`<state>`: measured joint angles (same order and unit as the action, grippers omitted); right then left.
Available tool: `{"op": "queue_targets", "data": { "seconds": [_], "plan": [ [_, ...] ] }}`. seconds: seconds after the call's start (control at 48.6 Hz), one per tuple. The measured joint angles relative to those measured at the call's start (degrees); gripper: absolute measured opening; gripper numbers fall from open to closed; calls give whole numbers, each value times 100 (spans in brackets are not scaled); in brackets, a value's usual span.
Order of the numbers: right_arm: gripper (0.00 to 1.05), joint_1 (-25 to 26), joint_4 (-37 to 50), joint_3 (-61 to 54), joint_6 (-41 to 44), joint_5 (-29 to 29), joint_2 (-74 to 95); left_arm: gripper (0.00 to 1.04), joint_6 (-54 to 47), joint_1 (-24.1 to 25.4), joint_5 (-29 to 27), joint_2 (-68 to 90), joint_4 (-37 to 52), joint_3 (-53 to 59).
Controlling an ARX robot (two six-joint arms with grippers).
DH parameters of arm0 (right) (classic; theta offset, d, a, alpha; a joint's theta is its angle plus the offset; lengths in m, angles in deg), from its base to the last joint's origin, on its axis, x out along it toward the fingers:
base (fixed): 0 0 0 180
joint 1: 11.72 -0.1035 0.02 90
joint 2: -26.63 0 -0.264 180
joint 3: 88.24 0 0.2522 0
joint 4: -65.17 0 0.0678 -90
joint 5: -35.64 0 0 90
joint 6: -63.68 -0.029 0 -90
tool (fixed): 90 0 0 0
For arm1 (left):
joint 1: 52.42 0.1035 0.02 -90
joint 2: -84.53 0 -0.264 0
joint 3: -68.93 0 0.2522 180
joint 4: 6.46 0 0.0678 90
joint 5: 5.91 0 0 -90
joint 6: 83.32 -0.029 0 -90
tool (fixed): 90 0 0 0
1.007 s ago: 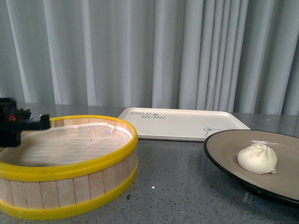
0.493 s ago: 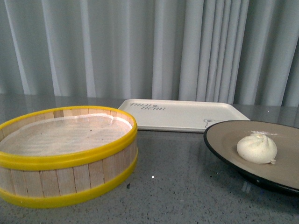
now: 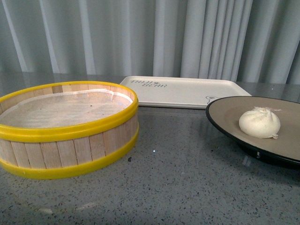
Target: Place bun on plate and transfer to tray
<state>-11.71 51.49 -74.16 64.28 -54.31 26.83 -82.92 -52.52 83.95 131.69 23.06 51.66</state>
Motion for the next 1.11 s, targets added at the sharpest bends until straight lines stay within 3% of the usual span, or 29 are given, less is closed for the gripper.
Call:
{"op": "queue_targets", "data": {
  "seconds": [0.103, 0.452, 1.11],
  "plan": [
    [96, 0, 0, 0, 0, 0, 0, 4, 0, 0, 0, -146, 61, 192],
    [96, 0, 0, 0, 0, 0, 0, 4, 0, 0, 0, -1556, -1226, 201],
    [96, 0, 0, 0, 0, 0, 0, 4, 0, 0, 0, -3257, -2850, 201]
  ]
}}
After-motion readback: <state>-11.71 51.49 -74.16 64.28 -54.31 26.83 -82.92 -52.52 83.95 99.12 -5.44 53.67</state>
